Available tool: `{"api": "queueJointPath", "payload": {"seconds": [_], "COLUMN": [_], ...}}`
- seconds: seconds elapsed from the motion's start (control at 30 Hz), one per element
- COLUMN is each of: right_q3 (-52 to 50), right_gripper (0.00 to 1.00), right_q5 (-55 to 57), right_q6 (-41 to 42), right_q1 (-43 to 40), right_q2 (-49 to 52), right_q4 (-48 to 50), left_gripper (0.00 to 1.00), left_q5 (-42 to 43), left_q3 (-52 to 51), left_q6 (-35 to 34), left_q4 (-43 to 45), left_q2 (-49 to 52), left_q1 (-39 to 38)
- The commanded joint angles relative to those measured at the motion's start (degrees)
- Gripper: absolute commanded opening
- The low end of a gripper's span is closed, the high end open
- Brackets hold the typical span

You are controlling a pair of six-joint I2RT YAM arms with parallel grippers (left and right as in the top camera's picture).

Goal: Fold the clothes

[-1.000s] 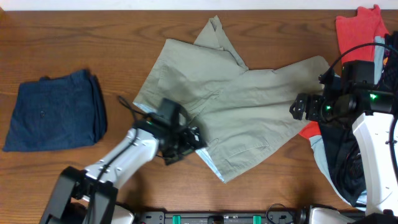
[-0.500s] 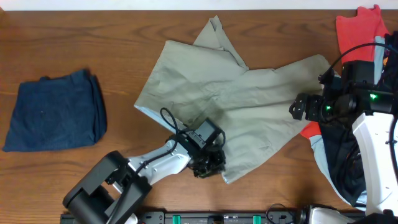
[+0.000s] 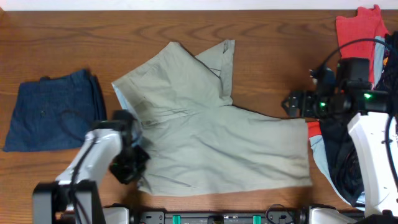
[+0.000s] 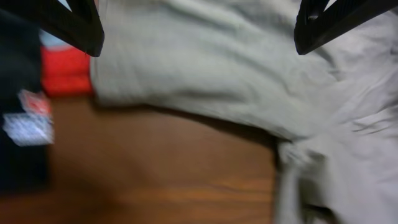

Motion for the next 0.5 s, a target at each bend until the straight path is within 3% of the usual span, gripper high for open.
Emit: {"api": "queueJointPath", "payload": {"seconds": [0.0, 0.17, 0.23, 0.47], "right_q3": [0.09, 0.09, 0.09, 0.09], "right_gripper": [0.96, 0.96, 0.92, 0.84], "right_q5": [-3.80, 0.66, 2.38, 7.37], "right_q6": [-1.42, 3.43, 7.41, 9.25], "right_q1": [5.40, 13.66, 16.09, 21.42], "right_q2": [1.70, 8.00, 11.72, 24.87], "right_q4": [2.97, 12.66, 19.04, 42.29], "left_gripper": [0.06, 0.06, 0.06, 0.06], "left_q5": [1.64, 3.23, 3.23, 3.21], "left_q3": [-0.09, -0.11, -0.11, -0.11], "left_q6": [6.29, 6.86, 6.86, 6.86], "left_q4": [1.36, 2.60, 2.75, 2.82], "left_q2": [-2.08, -2.08, -2.08, -2.08], "left_q1": [6.49, 7.43, 6.86, 5.92]}}
